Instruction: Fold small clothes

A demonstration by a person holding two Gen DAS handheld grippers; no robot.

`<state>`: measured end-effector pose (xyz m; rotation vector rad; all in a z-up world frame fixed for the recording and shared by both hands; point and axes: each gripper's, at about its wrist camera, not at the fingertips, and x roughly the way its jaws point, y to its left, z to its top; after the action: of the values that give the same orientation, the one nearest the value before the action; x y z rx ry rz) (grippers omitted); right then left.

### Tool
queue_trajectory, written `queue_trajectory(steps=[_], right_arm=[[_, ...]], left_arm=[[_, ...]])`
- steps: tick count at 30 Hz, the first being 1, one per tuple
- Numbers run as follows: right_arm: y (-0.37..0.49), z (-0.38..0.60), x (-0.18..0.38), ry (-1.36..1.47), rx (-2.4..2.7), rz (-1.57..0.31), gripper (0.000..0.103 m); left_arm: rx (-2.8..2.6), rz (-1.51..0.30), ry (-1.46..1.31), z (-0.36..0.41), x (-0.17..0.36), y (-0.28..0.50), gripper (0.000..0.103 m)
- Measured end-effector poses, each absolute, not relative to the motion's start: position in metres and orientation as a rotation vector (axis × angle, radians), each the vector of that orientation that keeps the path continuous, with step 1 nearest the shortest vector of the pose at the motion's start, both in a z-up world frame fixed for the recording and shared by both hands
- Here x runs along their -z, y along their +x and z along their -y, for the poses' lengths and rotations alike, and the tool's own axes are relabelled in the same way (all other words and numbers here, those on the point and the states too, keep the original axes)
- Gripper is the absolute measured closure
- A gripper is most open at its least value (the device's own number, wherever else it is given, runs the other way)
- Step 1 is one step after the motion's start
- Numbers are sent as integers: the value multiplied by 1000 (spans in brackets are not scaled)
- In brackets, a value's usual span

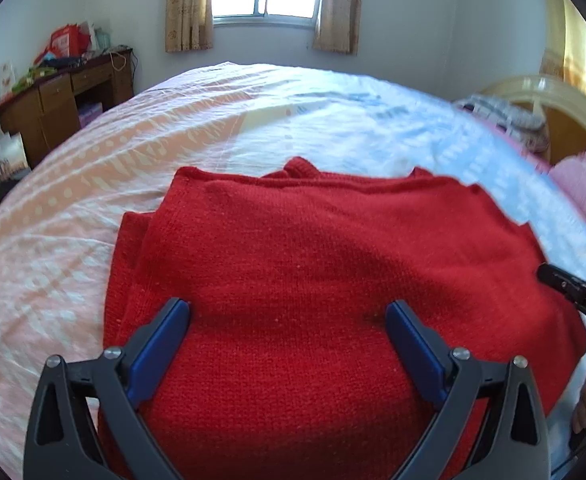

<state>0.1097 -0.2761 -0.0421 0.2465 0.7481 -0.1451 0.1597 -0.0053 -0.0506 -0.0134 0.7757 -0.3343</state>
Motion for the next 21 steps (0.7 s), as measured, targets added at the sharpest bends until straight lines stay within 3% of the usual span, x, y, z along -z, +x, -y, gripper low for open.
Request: queue_trajectory(steps=[5,12,13,14,15,21], right_arm=[[139,287,18,265,159,-705,64],[206,290,58,240,154,-901,64],[205,286,56,207,162,-883,69],[202,281,54,177,156,-872,91],[199,279,52,163,159,-868,97],[172,290,48,156,343,-802,97]], left_arm=[[349,-779,-84,-4,52,162,2],[373,-773,-164,-14,54,164,0],[374,-773,-167,-15,55,164,0],[374,-773,-167,-15,55,164,0],[373,-773,-165,-14,55,164,0],[386,-747,-198,-21,52,159,0]])
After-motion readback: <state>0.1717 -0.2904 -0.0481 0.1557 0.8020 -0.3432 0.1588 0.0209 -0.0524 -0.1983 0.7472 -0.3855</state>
